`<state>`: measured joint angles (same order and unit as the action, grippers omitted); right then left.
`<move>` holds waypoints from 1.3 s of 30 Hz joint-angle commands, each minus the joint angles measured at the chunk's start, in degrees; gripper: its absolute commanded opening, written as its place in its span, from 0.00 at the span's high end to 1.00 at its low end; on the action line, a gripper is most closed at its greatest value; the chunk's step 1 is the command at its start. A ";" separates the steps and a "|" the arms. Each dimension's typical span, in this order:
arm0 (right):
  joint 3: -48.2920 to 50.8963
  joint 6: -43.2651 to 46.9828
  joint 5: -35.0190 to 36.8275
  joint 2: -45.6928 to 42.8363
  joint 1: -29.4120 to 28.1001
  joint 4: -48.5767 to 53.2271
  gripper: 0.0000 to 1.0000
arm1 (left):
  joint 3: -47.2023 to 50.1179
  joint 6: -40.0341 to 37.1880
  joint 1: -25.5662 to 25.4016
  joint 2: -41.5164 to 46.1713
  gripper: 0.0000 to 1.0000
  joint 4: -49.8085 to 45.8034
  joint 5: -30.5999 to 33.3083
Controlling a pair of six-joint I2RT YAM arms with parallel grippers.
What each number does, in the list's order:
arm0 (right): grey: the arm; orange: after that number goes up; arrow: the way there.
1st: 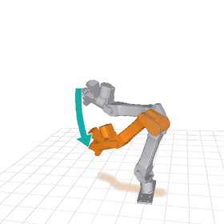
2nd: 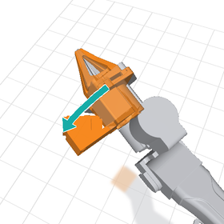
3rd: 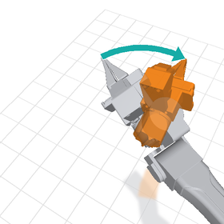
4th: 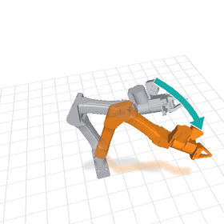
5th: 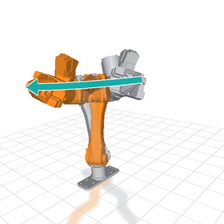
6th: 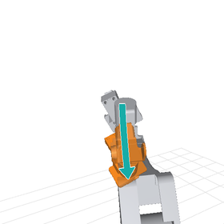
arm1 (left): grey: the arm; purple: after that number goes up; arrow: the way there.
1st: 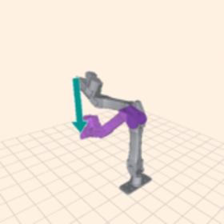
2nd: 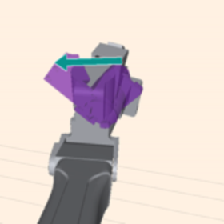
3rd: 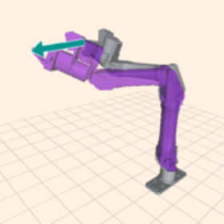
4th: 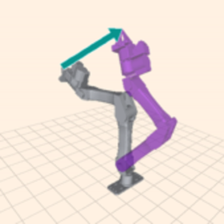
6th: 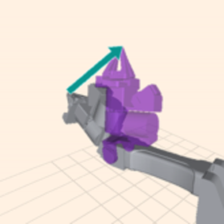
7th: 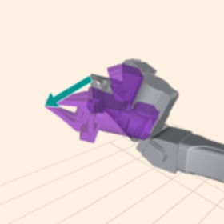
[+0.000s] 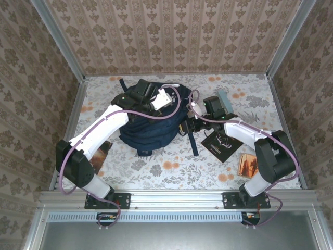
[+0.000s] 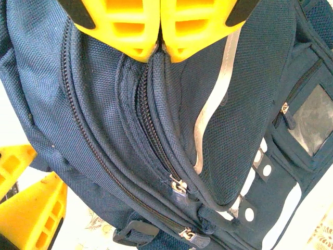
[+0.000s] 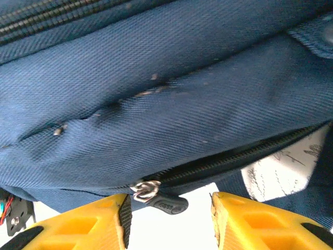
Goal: Pack the student bag
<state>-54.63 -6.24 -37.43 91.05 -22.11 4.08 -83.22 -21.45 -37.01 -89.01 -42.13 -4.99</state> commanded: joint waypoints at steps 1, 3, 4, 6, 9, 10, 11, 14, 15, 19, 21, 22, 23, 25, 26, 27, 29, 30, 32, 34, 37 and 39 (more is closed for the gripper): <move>1.54 1.97 -3.68 -0.07 -0.41 -2.07 0.54 | -0.60 1.68 0.38 1.98 0.97 5.56 -1.02; 1.90 3.14 -5.67 -0.01 -0.46 -2.08 0.56 | -0.78 1.68 0.36 1.89 0.97 5.73 -0.72; 1.76 3.86 -5.85 0.24 -0.63 -1.63 0.58 | -0.88 1.68 0.36 1.85 0.97 5.74 -0.76; 1.21 4.43 -4.42 0.77 -0.84 -1.09 0.58 | -1.03 1.76 0.36 1.82 0.97 5.65 -0.72; 0.10 5.08 -2.82 2.09 -0.98 -0.76 0.57 | -1.07 1.93 0.36 1.86 0.97 5.65 -1.02; -0.38 5.54 -2.69 2.52 -1.05 -0.36 0.56 | -1.07 1.94 0.36 1.83 0.97 5.57 -1.05; -0.95 6.02 -2.32 2.99 -1.22 0.27 0.56 | -1.07 2.02 0.36 1.79 0.97 5.57 -1.14; -2.05 7.24 -1.36 4.05 -1.97 1.26 0.57 | -1.14 2.16 0.36 1.85 0.98 5.61 -1.49; -2.17 7.38 -1.08 4.24 -2.17 0.95 0.58 | -1.19 2.29 0.36 1.85 0.98 5.70 -1.64; -2.02 7.58 -0.90 4.58 -2.26 -1.17 0.70 | -1.32 2.54 0.36 1.61 0.98 6.00 -1.77; -1.75 7.43 -0.13 4.28 -2.24 -2.39 0.80 | -1.37 2.69 0.36 1.43 0.99 6.03 -1.60; -1.59 7.30 0.46 3.92 -2.24 -2.79 0.85 | -1.42 2.86 0.36 1.31 0.99 6.14 -1.47; -1.17 7.23 0.97 3.47 -2.24 -3.09 0.89 | -1.42 3.15 0.36 1.24 1.00 6.30 -1.14; -0.09 6.80 1.96 1.85 -2.30 -3.64 0.95 | -1.44 4.27 0.36 0.80 1.00 6.65 -0.64; 0.55 6.61 2.43 0.92 -2.33 -3.56 0.97 | -1.37 5.04 0.36 0.55 1.00 7.07 -0.34; 1.21 6.39 2.86 0.10 -2.39 -3.47 0.99 | -1.25 5.88 0.37 0.22 1.00 7.63 0.16; 2.37 6.14 3.46 -1.85 -2.84 -2.27 1.00 | -0.98 8.51 0.36 -0.72 1.00 9.16 1.55; 3.11 5.90 3.84 -2.88 -3.37 -1.84 1.00 | -0.98 9.92 0.41 -1.33 1.00 10.00 1.98; 4.89 5.06 4.26 -4.67 -4.69 -2.08 1.00 | -0.97 12.57 0.36 -2.41 1.00 11.50 2.36; 6.35 4.04 4.65 -6.17 -6.10 -2.64 1.00 | -0.96 15.00 0.39 -3.63 1.00 13.19 2.27; 7.76 1.94 4.76 -7.69 -8.13 -4.44 1.00 | -1.54 16.81 0.28 -5.09 1.00 14.42 1.67; 8.66 0.61 4.45 -8.71 -9.03 -6.25 1.00 | -1.86 17.36 0.33 -5.30 1.00 14.79 2.76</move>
<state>-47.27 -3.36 -32.18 84.79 -29.80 0.58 -83.22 -8.51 -37.10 -94.35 -34.00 -4.54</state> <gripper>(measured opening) 0.059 0.049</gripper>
